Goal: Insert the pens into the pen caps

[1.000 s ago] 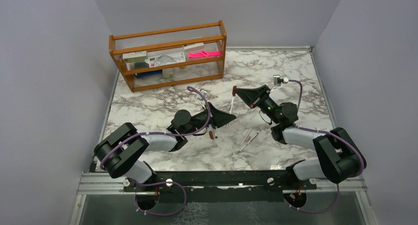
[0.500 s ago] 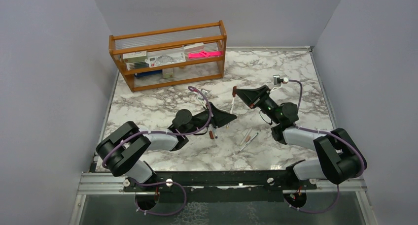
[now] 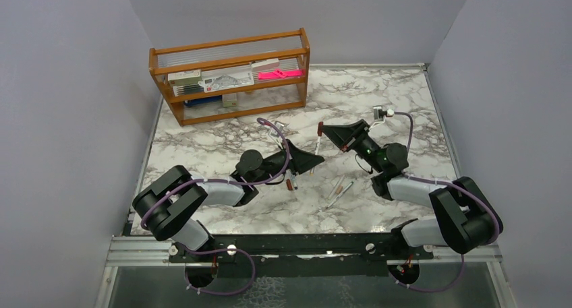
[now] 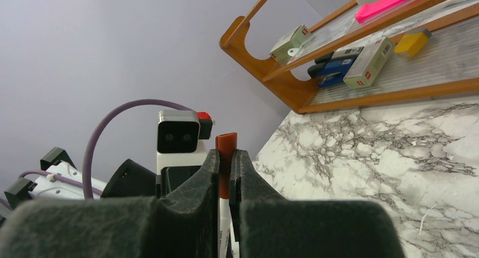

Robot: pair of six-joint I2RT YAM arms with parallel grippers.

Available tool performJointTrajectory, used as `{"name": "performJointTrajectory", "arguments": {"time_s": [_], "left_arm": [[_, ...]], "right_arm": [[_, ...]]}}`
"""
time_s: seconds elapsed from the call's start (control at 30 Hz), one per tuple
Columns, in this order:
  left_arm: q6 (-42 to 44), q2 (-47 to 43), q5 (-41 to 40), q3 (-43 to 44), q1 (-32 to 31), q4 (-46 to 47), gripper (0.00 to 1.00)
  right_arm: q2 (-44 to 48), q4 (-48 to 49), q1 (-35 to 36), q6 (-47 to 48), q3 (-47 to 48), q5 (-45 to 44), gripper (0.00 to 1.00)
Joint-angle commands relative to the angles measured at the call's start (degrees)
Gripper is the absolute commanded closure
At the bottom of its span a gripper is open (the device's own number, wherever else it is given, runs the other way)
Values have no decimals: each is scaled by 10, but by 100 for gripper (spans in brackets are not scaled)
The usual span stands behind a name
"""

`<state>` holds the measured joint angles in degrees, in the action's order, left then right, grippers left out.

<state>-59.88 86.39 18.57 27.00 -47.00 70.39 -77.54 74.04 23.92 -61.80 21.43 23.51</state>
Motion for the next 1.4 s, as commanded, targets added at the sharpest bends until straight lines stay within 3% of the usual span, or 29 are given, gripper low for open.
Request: {"name": "performJointTrajectory", "arguments": {"time_s": [0.0, 0.2, 0.47, 1.1, 1.37], "left_arm": [[20, 4, -32, 28, -3, 41, 100], [60, 13, -36, 65, -4, 44, 100], [158, 11, -34, 75, -3, 145, 100], [208, -36, 29, 190, 4, 111, 100], [225, -51, 52, 193, 7, 56, 100]], "right_arm": [[13, 10, 2, 2, -18, 13, 98], [20, 3, 2, 25, -17, 57, 98], [19, 28, 2, 17, -41, 91, 98], [47, -57, 2, 52, -76, 175, 98], [76, -59, 2, 33, -84, 145, 98]]}}
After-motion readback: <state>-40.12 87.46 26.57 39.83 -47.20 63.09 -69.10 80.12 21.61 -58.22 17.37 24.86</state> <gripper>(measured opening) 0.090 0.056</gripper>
